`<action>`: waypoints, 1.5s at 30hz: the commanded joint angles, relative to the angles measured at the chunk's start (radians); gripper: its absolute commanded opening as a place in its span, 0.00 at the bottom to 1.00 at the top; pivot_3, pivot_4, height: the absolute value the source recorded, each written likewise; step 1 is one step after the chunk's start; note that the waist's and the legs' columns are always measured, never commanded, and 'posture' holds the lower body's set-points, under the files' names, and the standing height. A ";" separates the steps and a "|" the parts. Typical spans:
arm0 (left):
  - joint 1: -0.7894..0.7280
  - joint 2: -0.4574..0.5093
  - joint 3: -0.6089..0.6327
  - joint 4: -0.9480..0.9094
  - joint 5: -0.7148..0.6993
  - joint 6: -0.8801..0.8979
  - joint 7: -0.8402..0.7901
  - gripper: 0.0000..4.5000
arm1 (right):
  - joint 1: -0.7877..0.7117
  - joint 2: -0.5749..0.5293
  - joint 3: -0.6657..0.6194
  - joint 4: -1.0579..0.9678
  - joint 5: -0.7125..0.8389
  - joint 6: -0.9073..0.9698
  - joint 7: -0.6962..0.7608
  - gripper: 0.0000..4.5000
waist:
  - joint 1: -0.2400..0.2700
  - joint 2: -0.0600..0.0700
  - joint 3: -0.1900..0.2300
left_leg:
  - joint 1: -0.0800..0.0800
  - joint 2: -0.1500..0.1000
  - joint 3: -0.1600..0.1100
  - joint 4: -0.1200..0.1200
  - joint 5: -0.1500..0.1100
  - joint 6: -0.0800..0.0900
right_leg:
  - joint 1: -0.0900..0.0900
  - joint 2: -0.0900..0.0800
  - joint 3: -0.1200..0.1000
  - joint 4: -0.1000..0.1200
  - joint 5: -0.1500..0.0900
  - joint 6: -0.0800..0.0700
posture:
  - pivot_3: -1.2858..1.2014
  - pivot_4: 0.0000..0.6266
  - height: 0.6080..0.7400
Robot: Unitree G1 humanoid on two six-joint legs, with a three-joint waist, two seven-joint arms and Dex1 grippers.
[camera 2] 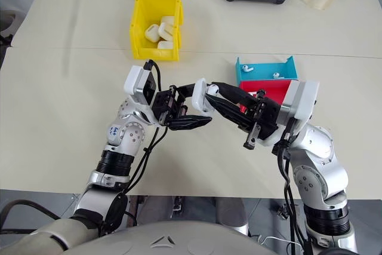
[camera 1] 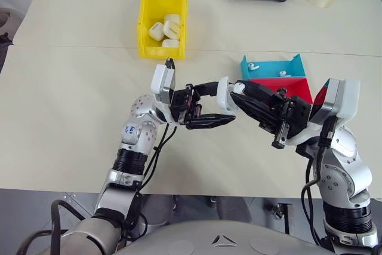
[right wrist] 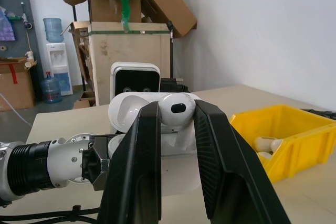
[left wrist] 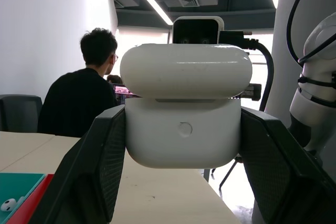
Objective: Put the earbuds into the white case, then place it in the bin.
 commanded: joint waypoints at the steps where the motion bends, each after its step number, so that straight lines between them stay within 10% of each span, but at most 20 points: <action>1: -0.027 -0.012 0.035 -0.079 -0.055 -0.012 -0.001 0.62 | -0.011 0.012 0.011 0.023 -0.026 0.007 -0.010 0.12 | 0.000 0.000 0.000 | 0.000 0.000 0.000 0.000 0.000 0.000 | 0.000 0.000 0.000 0.000 0.000 0.000 | 0.52 0.24 1.00; 45: 0.003 0.025 -0.009 -0.117 -0.043 0.057 -0.085 0.62 | -0.029 -0.022 0.087 0.074 -0.023 0.077 0.063 0.12 | 0.000 0.000 0.000 | 0.000 0.000 0.000 -0.001 0.000 0.000 | 0.000 0.000 0.000 -0.001 0.000 0.000 | 0.52 0.24 1.00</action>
